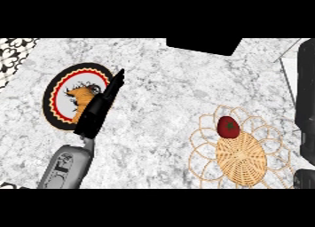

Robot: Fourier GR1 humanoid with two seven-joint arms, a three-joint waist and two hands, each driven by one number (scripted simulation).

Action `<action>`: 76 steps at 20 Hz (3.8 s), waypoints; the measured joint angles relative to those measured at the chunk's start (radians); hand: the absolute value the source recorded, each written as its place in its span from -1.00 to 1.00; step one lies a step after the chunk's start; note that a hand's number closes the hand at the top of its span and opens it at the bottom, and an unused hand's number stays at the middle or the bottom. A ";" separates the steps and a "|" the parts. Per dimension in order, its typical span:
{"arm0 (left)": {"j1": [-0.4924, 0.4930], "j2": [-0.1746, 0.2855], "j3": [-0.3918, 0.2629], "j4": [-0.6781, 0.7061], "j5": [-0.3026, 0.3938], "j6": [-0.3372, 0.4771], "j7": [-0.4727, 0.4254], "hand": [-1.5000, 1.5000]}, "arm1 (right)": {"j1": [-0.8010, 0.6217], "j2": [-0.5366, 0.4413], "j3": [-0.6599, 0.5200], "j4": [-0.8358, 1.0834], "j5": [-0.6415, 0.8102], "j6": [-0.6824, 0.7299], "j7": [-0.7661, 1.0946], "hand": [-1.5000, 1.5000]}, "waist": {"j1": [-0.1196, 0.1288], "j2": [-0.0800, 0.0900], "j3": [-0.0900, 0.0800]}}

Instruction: Pick the lemon from the placemat and place it in the tiered shelf

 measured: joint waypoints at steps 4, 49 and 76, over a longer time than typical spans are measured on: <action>-0.005 -0.005 -0.003 0.009 -0.006 0.006 0.001 0.00 | -0.069 -0.013 -0.038 0.047 0.137 0.029 0.016 1.00 | -0.004 0.000 0.001; 0.035 0.018 0.060 0.004 0.014 0.022 -0.002 0.00 | -0.241 -0.083 -0.353 0.256 0.712 -0.045 -0.036 1.00 | -0.098 -0.022 0.012; 0.055 0.013 0.064 0.005 0.012 0.025 -0.003 0.00 | -0.167 0.073 -0.507 -0.039 0.814 -0.187 0.008 -1.00 | -0.111 -0.033 0.010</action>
